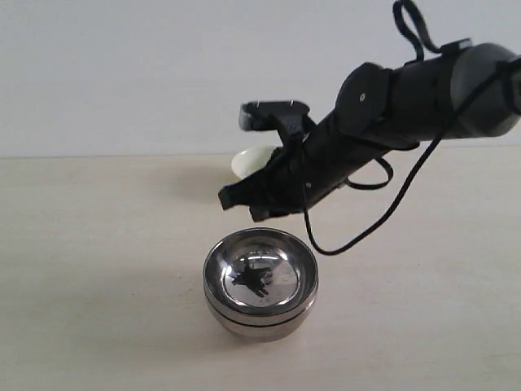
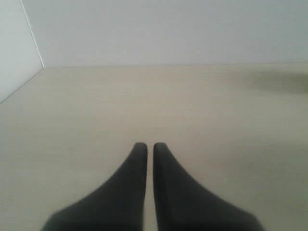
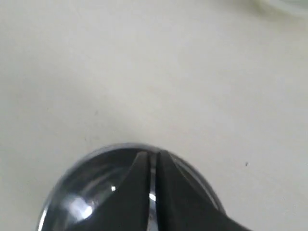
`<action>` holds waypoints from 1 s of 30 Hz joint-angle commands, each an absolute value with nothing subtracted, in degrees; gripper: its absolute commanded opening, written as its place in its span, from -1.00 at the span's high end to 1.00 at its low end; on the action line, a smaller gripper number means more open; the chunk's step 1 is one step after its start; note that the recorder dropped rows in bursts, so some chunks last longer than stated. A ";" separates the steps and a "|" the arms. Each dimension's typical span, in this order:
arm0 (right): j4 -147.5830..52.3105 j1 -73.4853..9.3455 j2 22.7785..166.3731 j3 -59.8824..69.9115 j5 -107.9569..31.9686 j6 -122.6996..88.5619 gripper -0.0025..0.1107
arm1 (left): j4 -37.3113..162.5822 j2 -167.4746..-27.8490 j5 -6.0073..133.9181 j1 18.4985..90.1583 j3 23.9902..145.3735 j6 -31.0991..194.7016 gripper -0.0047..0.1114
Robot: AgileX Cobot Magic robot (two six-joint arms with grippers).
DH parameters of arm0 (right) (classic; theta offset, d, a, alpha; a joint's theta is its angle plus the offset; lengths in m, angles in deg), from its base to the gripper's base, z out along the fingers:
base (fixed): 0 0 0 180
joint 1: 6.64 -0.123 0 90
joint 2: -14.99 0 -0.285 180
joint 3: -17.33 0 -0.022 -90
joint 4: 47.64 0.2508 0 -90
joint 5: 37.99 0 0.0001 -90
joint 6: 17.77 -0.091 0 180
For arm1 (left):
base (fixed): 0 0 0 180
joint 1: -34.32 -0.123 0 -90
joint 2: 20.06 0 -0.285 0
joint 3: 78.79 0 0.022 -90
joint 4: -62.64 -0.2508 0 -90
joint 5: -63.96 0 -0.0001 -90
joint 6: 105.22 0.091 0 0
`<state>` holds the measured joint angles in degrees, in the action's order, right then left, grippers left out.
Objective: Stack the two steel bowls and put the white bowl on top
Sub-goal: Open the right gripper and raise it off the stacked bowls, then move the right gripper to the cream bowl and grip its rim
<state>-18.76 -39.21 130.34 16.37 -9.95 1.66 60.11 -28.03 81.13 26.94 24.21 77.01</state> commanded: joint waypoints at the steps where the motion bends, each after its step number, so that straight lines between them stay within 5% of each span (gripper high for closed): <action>1: -19.70 -39.13 126.21 18.04 -15.77 1.52 0.96 | 60.17 -27.85 81.19 26.76 23.99 77.24 0.85; 5: -19.80 -38.14 126.29 20.95 -15.82 0.10 0.74 | 60.17 -27.85 81.19 26.76 23.99 77.24 0.85; 12: -20.11 -33.04 128.30 21.48 -20.05 -4.37 -0.30 | 60.17 -27.85 81.19 26.76 23.99 77.24 0.85; 19: -19.99 -29.08 135.70 24.59 -23.78 -5.22 -0.30 | 60.17 -27.85 81.19 26.76 23.99 77.24 0.85; 30: -20.49 -27.15 153.08 46.67 -16.15 -11.76 -0.30 | 60.17 -27.85 81.19 26.76 23.99 77.24 0.85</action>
